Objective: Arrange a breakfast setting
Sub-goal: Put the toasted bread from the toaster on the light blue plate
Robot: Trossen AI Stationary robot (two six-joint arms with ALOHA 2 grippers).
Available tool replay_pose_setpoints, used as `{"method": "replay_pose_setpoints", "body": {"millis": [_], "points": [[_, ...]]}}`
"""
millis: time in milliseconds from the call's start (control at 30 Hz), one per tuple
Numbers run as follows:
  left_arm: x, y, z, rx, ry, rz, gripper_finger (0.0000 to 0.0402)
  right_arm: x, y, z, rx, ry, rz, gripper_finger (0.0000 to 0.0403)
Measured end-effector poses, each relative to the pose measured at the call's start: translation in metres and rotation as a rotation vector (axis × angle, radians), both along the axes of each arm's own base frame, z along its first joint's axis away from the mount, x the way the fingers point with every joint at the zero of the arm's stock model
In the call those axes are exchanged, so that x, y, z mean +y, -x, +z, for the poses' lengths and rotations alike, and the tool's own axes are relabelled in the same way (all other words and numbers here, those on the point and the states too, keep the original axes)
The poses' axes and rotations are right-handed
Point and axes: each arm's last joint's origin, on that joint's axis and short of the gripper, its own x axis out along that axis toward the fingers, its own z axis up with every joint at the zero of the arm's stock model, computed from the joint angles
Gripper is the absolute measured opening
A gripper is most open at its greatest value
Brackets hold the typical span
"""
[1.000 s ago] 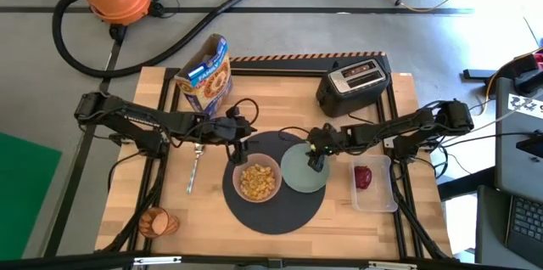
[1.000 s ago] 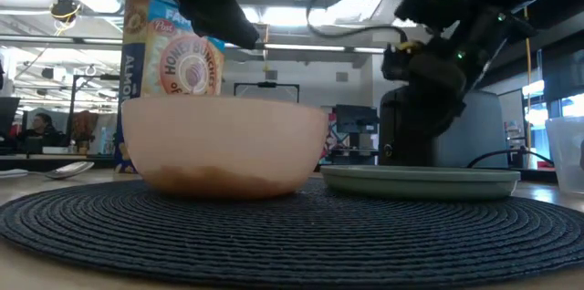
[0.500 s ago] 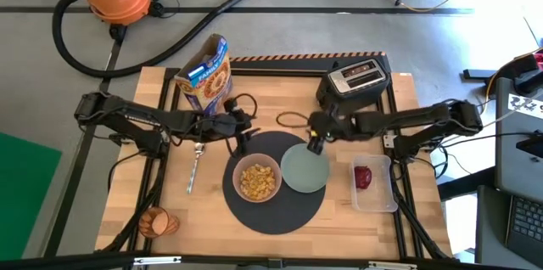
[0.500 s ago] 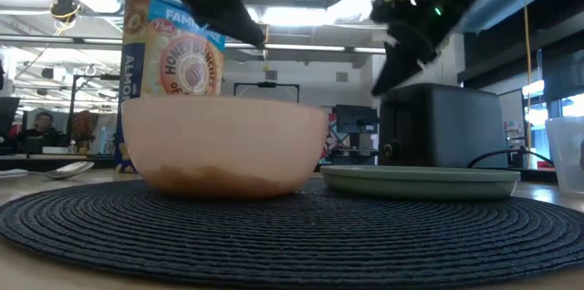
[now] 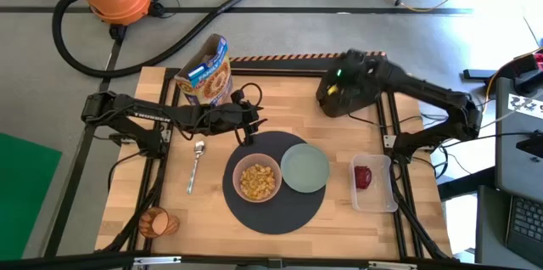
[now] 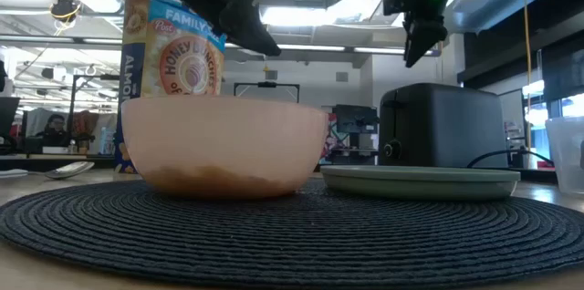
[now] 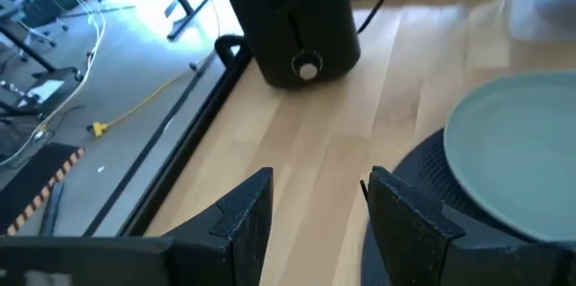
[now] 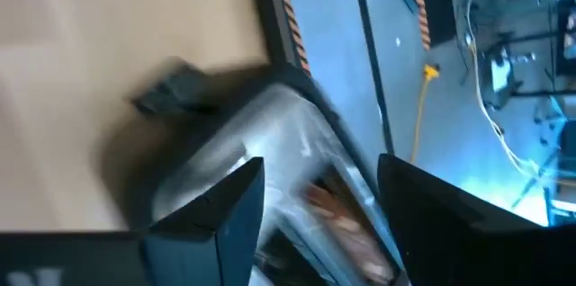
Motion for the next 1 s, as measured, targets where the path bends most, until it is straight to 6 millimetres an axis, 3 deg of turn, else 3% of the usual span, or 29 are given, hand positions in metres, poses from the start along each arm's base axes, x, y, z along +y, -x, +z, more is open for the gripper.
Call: {"method": "replay_pose_setpoints", "body": {"millis": [200, 500, 1000], "points": [[0.011, 0.004, -0.004, 0.091, -0.054, -0.002, 0.0169, -0.048, 0.031, 0.011, 0.048, -0.063, 0.043, 0.0207], [0.039, 0.012, -0.009, 0.113, 0.016, 0.131, 0.0169, -0.079, 0.046, -0.010, 0.292, -0.112, 0.062, 0.0207], [0.059, 0.022, -0.026, 0.119, 0.025, 0.204, 0.0169, -0.083, 0.049, -0.016, 0.305, -0.171, 0.090, 0.0207]]}}
